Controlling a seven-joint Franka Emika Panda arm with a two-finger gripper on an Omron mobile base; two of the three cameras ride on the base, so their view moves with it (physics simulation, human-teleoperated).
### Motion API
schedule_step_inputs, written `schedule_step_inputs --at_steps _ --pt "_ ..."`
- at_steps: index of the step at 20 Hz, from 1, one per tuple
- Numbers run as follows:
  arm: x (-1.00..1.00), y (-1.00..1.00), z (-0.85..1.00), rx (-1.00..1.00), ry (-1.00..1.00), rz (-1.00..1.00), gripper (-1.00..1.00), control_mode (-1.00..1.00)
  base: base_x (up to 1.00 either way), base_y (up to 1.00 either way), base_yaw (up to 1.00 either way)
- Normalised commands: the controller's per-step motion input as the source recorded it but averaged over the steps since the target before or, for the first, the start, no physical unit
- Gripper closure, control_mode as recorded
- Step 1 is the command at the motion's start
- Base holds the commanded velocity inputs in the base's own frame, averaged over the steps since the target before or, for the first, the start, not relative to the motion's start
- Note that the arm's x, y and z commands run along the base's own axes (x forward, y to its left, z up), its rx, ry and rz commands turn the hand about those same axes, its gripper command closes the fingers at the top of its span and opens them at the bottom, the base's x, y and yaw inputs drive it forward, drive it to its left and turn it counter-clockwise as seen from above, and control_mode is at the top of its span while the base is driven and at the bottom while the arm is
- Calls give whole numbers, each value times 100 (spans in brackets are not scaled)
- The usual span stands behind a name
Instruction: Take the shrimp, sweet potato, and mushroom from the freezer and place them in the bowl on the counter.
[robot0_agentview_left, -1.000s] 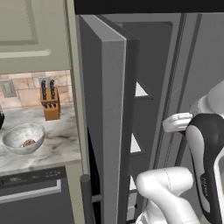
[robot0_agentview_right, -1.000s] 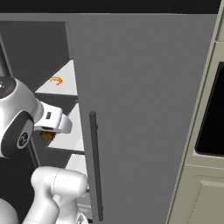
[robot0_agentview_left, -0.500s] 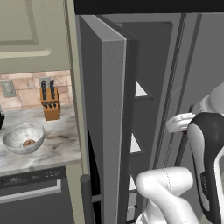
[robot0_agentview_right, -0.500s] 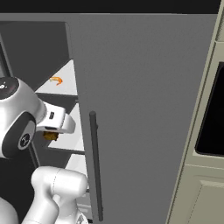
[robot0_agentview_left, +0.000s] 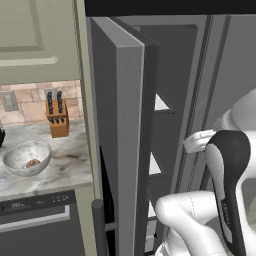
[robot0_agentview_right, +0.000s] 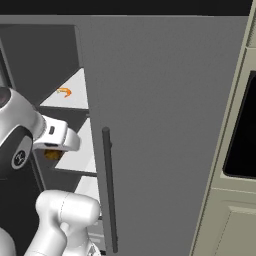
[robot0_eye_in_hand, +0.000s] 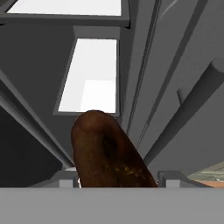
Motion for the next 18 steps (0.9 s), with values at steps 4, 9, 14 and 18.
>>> schedule_step_inputs --at_steps 4,9,14,18 --pt "0 25 0 0 0 0 100 -100 0 0 0" --pt "0 3 0 0 0 0 100 -100 0 0 0" --pt "0 -3 0 0 0 0 100 100 -15 -27 0" --pt "0 0 0 0 0 0 100 100 -90 -57 0"
